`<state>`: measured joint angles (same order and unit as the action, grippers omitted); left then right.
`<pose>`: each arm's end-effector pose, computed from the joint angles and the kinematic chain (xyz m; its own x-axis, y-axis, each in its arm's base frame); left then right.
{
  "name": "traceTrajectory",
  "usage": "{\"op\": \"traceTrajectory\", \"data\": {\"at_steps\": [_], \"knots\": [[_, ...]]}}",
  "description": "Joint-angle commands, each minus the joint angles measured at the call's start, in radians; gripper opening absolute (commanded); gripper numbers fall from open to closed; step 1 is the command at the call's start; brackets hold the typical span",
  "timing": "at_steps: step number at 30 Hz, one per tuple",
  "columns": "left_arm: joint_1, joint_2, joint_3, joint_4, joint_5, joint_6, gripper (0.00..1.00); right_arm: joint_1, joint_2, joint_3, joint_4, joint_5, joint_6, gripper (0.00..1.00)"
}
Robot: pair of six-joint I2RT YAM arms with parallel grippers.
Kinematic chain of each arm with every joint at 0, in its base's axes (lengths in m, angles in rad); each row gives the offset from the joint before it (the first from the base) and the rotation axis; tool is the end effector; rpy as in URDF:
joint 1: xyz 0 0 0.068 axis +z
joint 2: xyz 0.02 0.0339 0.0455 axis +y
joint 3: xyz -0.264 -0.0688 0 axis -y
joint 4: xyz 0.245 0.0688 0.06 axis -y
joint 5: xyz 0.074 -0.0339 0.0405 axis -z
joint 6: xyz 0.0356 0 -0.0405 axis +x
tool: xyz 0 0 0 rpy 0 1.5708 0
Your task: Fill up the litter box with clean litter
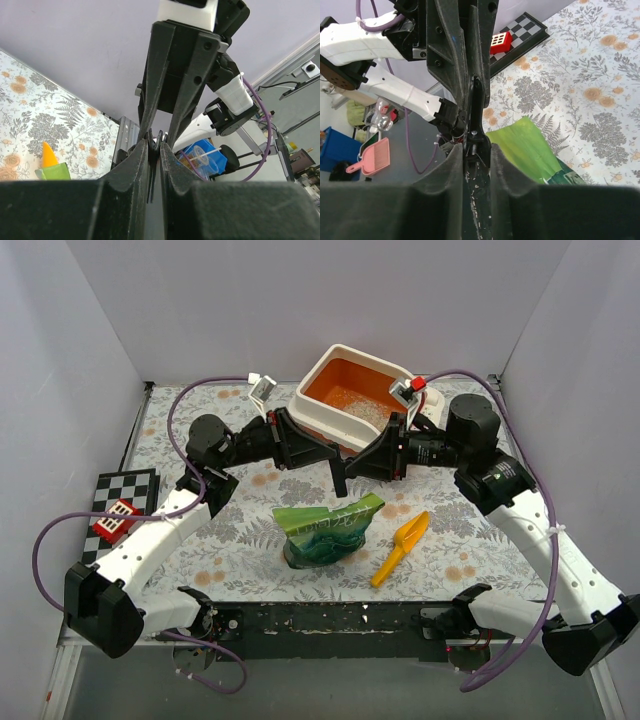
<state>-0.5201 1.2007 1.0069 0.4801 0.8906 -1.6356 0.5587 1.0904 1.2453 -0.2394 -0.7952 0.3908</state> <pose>0.2196 -0.1577 0.3985 -0.9736 -0.1657 -0.1570 0.1824 -0.1514 -0.9715 0.1810 0.1431 0.4363 -0.4374 0.0411 -0.8984 -0.8737 0.2173 0.4353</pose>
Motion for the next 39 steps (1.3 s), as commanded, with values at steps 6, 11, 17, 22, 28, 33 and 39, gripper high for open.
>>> {"op": "traceTrajectory", "data": {"at_steps": [6, 11, 17, 22, 28, 33, 39], "knots": [[0.0, -0.053, 0.039, -0.185, 0.031, 0.149, 0.21, 0.006, -0.033, 0.055, -0.056, 0.088, -0.085, 0.01], [0.0, -0.107, 0.056, -0.515, 0.01, 0.403, 0.43, 0.004, -0.021, 0.238, -0.32, 0.261, -0.269, 0.01], [0.0, -0.202, -0.071, -0.675, -0.039, 0.605, 0.51, 0.004, 0.011, 0.342, -0.532, 0.364, -0.444, 0.01], [0.0, -0.193, -0.148, -0.715, 0.005, 0.654, 0.51, 0.004, 0.046, 0.387, -0.655, 0.395, -0.552, 0.01], [-0.004, -0.204, -0.203, -0.715, -0.065, 0.7, 0.49, 0.006, 0.063, 0.361, -0.69, 0.384, -0.615, 0.01], [-0.014, -0.22, -0.223, -0.715, -0.099, 0.741, 0.48, 0.007, 0.086, 0.344, -0.696, 0.344, -0.633, 0.01], [-0.086, -0.27, -0.255, -0.716, -0.211, 0.818, 0.48, 0.007, 0.106, 0.339, -0.695, 0.327, -0.626, 0.01]]}}
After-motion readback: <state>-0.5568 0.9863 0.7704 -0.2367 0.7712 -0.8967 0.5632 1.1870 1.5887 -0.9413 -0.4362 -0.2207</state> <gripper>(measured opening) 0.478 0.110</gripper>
